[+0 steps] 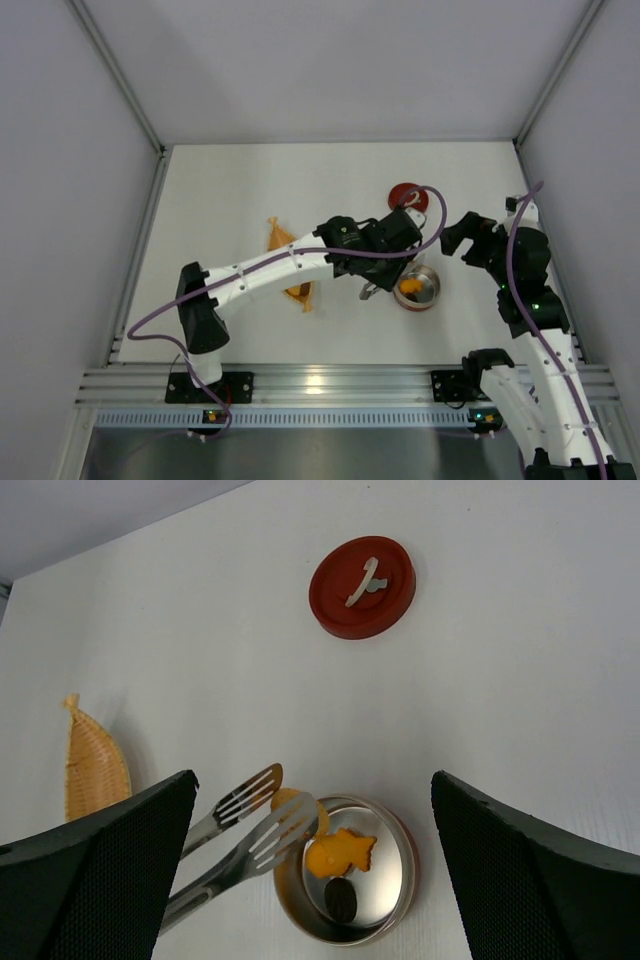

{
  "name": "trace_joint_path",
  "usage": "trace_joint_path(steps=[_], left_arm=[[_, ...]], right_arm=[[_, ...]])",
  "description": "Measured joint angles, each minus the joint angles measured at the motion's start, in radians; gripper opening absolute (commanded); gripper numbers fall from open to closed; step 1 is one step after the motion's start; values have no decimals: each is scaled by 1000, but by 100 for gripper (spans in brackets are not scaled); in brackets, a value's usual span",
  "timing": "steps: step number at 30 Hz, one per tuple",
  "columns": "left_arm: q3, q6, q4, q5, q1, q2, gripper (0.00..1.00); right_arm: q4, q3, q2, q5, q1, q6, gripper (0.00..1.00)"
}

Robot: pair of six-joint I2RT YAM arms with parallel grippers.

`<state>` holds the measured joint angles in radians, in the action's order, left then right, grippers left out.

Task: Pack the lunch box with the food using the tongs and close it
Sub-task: Place the fake food in the packing box.

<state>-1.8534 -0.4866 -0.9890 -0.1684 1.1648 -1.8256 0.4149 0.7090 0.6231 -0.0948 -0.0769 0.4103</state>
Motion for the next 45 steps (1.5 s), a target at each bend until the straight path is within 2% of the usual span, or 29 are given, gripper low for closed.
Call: trace_joint_path(steps=[16,34,45], left_arm=[[-1,3,41,24,15,-39,41],[27,10,92,61,15,-81,52],[49,10,90,58,23,-64,52]], right_arm=[[5,0,0,15,0,-10,99],[14,19,8,19,0,-18,100],[14,19,8,19,0,-18,99]])
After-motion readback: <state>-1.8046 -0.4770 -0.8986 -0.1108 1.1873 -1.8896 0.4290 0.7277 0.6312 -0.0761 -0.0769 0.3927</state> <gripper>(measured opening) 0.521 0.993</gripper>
